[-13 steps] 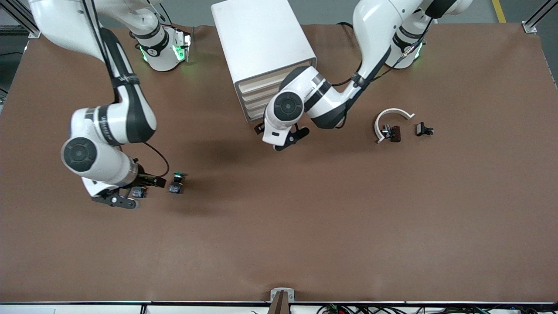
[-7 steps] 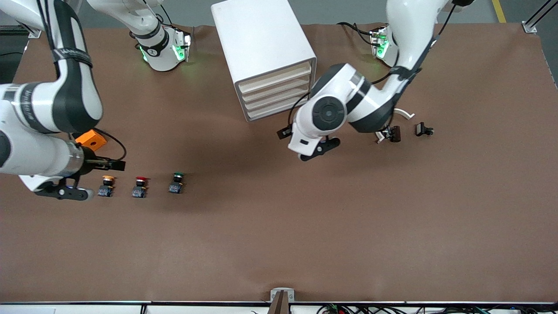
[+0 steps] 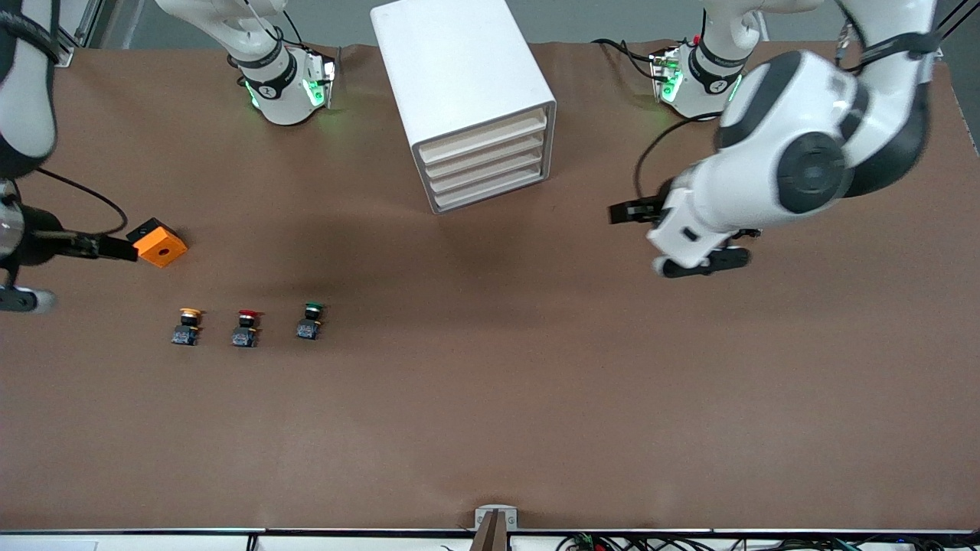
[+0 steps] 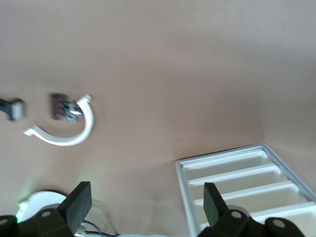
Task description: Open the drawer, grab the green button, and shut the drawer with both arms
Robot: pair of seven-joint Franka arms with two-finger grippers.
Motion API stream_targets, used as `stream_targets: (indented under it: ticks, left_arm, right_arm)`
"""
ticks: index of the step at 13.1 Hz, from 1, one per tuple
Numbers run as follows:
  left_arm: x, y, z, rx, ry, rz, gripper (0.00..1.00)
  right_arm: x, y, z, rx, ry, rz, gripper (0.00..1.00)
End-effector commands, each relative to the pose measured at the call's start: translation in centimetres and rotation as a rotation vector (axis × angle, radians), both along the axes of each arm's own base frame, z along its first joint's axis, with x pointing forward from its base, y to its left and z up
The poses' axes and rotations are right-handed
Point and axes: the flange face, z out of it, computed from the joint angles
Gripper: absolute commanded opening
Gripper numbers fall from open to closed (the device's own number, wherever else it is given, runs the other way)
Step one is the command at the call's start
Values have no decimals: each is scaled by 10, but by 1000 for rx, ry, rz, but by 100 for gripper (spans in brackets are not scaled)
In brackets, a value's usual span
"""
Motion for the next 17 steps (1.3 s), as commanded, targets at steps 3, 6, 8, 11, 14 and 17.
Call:
stream_targets:
  ticks: [3, 6, 8, 11, 14, 17]
  left_arm:
    - [-4, 104, 32, 103, -110, -115, 100]
    - [3, 186, 50, 72, -183, -139, 100]
    - [1, 223, 63, 76, -251, -141, 100]
    - [-18, 231, 81, 121, -349, -129, 100]
    - [-24, 231, 103, 143, -422, -120, 100]
    - [-15, 237, 122, 140, -462, -112, 100]
  right_arm:
    - [-25, -26, 30, 6, -11, -16, 100]
    - [-23, -8, 43, -13, -15, 6, 100]
    - [-22, -8, 52, -11, -41, 3, 100]
    - [-26, -7, 72, -3, -72, 0, 100]
    - [-43, 1, 86, 5, -54, 13, 100]
    - [-53, 0, 99, 5, -96, 13, 100]
